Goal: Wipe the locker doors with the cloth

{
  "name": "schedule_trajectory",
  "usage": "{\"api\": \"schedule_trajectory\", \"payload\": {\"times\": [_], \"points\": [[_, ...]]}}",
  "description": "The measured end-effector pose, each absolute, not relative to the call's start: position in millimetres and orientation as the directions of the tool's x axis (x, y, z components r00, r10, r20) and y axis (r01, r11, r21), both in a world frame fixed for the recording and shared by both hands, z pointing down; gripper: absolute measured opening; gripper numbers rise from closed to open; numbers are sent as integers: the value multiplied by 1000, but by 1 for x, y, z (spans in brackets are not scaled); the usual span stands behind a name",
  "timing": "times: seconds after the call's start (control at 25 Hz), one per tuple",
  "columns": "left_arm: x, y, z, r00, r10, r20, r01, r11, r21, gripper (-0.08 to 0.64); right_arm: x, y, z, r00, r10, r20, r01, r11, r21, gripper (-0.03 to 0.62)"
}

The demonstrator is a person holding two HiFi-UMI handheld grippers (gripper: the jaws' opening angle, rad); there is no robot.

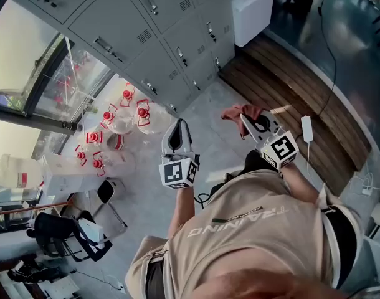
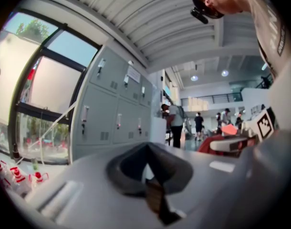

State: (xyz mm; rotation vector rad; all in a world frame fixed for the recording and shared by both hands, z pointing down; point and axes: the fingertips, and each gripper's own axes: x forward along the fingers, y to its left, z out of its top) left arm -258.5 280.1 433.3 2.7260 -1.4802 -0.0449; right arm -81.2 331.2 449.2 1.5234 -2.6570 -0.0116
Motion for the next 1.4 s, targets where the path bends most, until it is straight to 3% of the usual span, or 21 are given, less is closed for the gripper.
{"api": "schedule_trajectory", "payload": {"times": [0.36, 0.8, 1.12, 1.4], "points": [[-233, 212, 441, 508, -861, 9, -859, -505, 87, 5, -52, 249, 451, -524, -851, 43, -848, 526, 63, 29], [-160, 93, 403, 507, -861, -29, -861, -505, -52, 5, -14, 141, 467, -653, -757, 34, -755, 654, 42, 29], [-186, 33, 412, 348, -937, 18, -933, -349, -87, 5, -10, 60, 473, -738, -672, 54, -673, 740, 7, 29], [-209, -33, 414, 323, -946, -15, -946, -322, -21, 5, -46, -17, 465, -779, -624, 64, -621, 781, 60, 29]]}}
